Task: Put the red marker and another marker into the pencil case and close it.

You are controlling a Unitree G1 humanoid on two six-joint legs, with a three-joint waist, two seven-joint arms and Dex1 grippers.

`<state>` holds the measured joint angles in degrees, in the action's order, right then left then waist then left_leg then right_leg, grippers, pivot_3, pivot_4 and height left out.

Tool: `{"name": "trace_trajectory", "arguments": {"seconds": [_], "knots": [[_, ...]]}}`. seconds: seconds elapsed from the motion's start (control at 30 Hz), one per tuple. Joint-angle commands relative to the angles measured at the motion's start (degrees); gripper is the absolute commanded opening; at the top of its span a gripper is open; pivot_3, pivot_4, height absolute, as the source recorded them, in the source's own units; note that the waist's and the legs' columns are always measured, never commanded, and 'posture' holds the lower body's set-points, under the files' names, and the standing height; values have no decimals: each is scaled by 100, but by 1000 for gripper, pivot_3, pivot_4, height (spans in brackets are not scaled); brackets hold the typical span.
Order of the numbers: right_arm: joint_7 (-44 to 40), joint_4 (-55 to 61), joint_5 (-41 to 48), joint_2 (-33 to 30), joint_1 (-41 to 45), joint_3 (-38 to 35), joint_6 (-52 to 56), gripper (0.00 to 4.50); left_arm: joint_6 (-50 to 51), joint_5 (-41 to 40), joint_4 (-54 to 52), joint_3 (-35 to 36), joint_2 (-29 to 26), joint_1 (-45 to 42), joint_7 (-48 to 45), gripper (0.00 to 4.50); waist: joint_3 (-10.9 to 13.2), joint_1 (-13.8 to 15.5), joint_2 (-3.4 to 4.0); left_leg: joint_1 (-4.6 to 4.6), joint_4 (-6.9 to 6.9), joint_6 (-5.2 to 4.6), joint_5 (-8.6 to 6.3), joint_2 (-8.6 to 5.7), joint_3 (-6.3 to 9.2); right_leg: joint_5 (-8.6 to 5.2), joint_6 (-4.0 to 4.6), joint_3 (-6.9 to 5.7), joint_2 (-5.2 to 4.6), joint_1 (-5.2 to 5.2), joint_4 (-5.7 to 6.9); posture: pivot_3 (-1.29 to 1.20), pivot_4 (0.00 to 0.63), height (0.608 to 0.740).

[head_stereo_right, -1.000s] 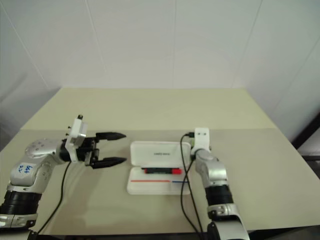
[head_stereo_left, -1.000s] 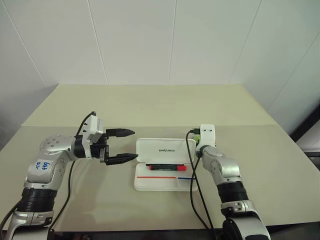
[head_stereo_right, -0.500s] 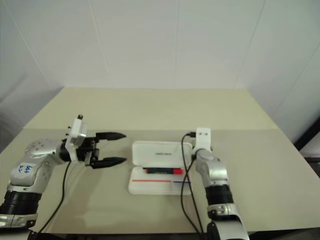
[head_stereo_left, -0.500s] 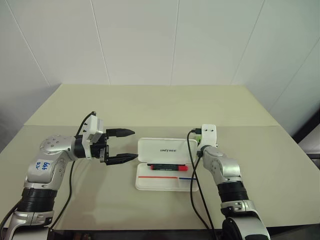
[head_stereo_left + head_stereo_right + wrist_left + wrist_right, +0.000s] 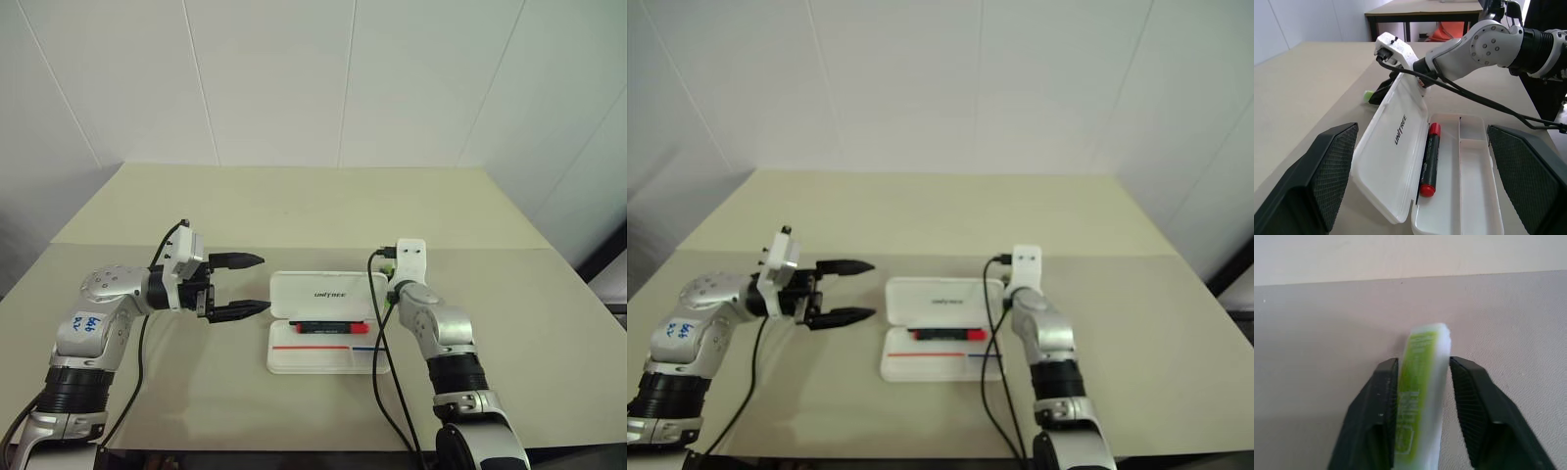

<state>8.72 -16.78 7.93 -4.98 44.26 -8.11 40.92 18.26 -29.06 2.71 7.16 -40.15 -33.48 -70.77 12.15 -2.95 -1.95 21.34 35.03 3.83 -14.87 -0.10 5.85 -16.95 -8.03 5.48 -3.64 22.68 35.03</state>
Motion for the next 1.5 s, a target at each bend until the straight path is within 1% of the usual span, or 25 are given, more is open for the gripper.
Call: {"name": "trace_trajectory", "arguments": {"seconds": [0.03,0.07,0.43,0.7,0.8,0.93,1.0,1.03,1.2,1.5], "knots": [[137,-314,-112,-128,-338,-179,180,1479,-117,-46,-60,21,-7,-140,-24,4500,0,10,-1,0,-1,0,0,0,2,0,0,-2,-1,0,-1,0,150,740],[132,-310,-114,-138,-349,-179,169,1389,-123,-47,-54,19,-8,-142,-25,4500,-1,21,-1,0,-1,0,0,0,4,0,1,-4,-1,-2,-2,0,150,740],[14,-262,-89,-311,-392,-200,65,1380,-138,-62,-79,11,-7,-129,-8,4500,-2,120,-4,0,2,0,0,0,6,-11,24,-8,-2,-9,-10,0,150,740],[-652,-57,0,-819,-241,-160,-126,1380,-125,-68,-95,9,-13,-128,-11,4500,5,135,8,9,2,-1,1,-3,8,-10,28,-10,-4,-9,-25,0,150,740],[-779,29,43,-945,-215,-170,-142,1380,-127,-69,-77,1,-6,-141,-23,4500,10,137,15,23,-1,-1,1,-3,11,4,1,-14,-6,4,-26,0,150,740],[-944,183,96,-1083,-201,-189,-212,1380,-133,-70,-41,-14,6,-160,-48,4500,12,132,19,45,-10,0,-1,-2,11,2,1,-17,-5,34,-26,0,150,740],[-1056,296,136,-1164,-198,-192,-250,1380,-134,-75,-19,-20,12,-169,-67,4500,13,133,20,97,2,1,0,-2,11,4,-2,-17,-5,89,-8,0,150,740],[-1098,341,154,-1204,-189,-200,-271,1380,-137,-74,-5,-24,14,-174,-81,4500,15,134,23,107,4,3,1,-3,11,5,-5,-16,-5,100,-6,0,150,740],[-1290,481,243,-1411,-102,-275,-480,1380,-169,-55,71,-41,40,-200,-145,4500,23,114,37,115,-3,2,1,-3,6,5,-5,-15,-4,109,-12,0,150,740],[-1468,672,286,-1555,-132,-318,-445,1380,-169,-70,23,-62,101,-183,-141,4500,24,-17,39,115,-4,2,1,1,0,5,-4,-11,0,114,-6,0,150,740]]}}
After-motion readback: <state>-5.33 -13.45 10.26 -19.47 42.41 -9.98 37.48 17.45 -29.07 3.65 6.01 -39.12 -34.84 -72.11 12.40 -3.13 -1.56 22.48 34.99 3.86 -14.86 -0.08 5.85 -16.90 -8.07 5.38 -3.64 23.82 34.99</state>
